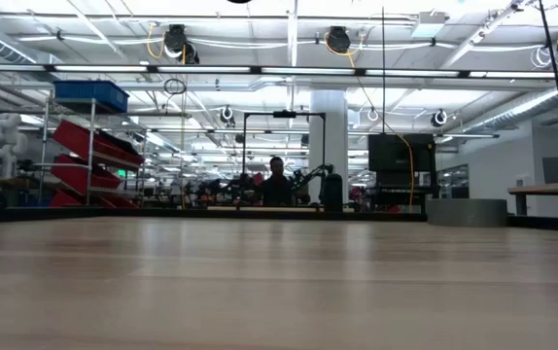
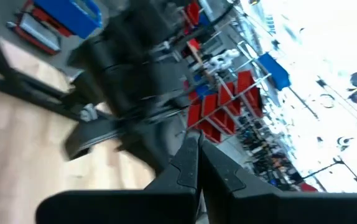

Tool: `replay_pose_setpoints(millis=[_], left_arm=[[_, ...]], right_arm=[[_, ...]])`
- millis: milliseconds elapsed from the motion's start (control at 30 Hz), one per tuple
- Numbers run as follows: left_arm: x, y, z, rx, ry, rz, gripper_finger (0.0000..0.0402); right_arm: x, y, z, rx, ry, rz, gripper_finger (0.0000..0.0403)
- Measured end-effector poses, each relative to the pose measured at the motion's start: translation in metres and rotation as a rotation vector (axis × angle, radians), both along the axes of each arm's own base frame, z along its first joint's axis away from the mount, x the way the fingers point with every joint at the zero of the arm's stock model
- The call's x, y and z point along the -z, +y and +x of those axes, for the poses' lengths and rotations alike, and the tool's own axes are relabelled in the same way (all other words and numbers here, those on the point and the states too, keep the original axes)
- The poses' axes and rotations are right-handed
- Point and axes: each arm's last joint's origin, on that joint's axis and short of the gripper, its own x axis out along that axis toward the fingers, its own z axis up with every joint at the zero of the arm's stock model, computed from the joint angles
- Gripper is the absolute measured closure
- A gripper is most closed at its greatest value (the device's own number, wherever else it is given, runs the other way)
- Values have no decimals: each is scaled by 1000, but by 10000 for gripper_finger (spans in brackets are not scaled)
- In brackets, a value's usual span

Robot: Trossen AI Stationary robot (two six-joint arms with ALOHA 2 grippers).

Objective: Coil cords
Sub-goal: Uncoil the black wire from the spool

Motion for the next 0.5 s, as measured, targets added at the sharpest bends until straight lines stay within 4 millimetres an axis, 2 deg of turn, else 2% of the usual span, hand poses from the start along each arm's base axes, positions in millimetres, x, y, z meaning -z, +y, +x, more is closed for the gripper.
replay_pose_setpoints(millis=[233,500], left_arm=[[0,0,0,7,-1,0,401],[-1,0,0,7,-5,-2,401]], right_arm=[[-36,-10,-6,93,16,-78,403],[-58,-21,-20,133,33,-86,403]])
